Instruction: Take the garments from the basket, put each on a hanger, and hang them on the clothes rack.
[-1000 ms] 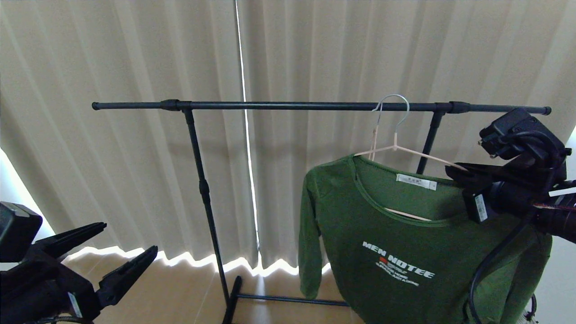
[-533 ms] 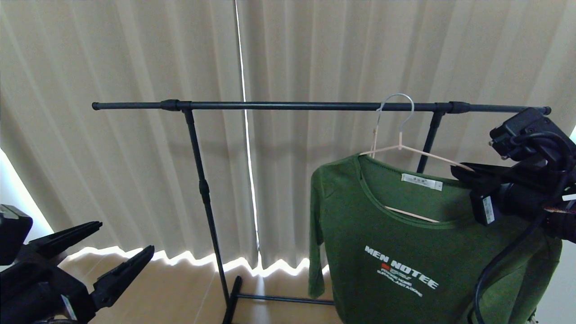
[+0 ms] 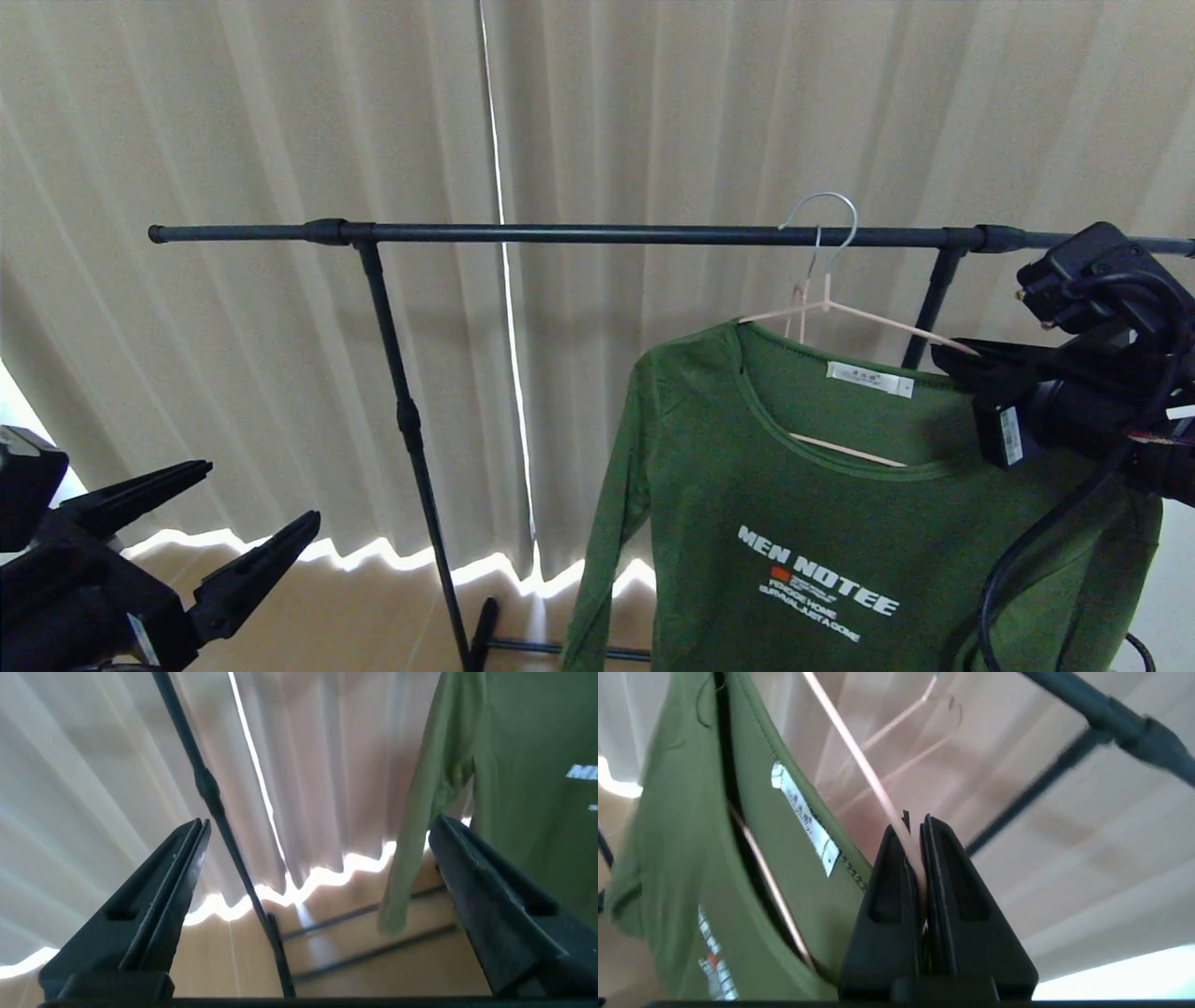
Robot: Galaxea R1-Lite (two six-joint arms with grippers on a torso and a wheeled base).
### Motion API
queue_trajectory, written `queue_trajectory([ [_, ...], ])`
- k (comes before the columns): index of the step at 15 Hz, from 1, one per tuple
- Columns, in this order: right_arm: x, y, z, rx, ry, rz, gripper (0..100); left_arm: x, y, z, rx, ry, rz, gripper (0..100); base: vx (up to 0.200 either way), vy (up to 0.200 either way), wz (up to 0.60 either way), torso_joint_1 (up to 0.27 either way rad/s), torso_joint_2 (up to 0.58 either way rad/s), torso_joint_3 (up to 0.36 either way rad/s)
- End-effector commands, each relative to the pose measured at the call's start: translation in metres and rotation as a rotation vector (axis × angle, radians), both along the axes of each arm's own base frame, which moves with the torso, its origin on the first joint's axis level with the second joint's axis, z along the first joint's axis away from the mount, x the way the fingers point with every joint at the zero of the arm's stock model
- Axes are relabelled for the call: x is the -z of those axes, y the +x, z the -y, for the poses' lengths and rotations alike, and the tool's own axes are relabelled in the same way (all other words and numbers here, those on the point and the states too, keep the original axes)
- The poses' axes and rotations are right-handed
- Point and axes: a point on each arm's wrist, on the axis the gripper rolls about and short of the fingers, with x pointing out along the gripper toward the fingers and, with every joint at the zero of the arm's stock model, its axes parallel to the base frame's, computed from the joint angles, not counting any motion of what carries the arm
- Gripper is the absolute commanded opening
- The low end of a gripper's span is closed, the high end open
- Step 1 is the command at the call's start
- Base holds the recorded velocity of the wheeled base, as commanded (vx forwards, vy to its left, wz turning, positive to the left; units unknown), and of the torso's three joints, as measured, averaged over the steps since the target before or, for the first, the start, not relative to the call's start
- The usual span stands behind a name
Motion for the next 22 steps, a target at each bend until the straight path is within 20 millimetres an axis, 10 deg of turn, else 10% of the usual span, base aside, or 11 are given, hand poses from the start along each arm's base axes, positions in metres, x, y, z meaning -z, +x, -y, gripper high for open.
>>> queue_trajectory([
  [1,0.0,0.0,0.0,-0.003,-0.001,-0.002,0,0.001,0.001,0.0,-0.001,0.002,-0.005,100,0.2,0.0,0.0,-0.002,-0.01,0.007],
  [22,0.016,0.056,-0.049,-0.005,0.045,-0.09,0,0.003,0.0,0.005,0.044,0.008,-0.017,100,0.038,0.0,0.0,0.001,0.0,0.0],
])
